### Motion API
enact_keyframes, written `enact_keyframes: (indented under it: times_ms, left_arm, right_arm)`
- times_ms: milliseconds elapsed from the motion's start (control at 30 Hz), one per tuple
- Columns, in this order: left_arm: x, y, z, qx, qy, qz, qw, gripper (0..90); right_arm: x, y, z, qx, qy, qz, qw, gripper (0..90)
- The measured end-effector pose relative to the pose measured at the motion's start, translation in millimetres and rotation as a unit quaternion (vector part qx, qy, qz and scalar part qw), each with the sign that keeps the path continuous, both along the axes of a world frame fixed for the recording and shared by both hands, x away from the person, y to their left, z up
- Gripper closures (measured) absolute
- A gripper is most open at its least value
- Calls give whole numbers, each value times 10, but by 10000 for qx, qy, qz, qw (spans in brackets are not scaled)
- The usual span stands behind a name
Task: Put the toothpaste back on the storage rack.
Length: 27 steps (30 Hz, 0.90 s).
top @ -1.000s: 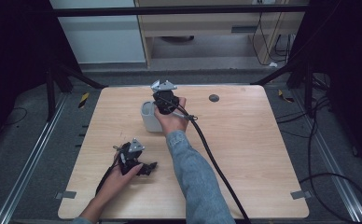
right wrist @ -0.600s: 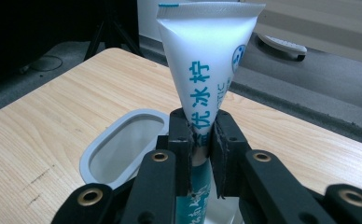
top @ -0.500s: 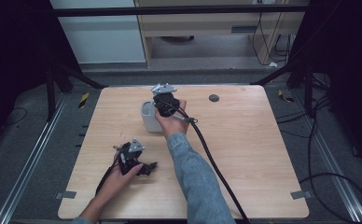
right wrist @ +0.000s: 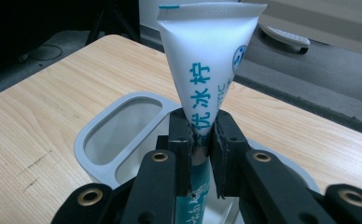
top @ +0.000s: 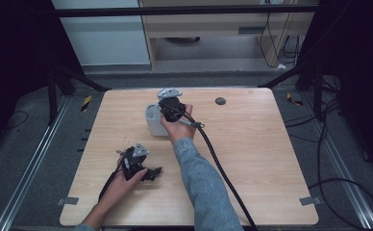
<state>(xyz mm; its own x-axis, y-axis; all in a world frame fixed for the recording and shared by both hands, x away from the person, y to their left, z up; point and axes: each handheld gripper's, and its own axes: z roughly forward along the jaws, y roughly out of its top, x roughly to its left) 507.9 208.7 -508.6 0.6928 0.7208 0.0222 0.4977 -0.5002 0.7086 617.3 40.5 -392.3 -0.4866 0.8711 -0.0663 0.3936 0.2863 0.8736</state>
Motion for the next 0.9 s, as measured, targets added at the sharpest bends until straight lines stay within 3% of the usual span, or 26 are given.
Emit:
enact_keyframes:
  times_ms: [900]
  left_arm:
    - [0,0,-1,-1,-3,0,10000,0]
  right_arm:
    - [52,40,-29,14,109,98,9999,787]
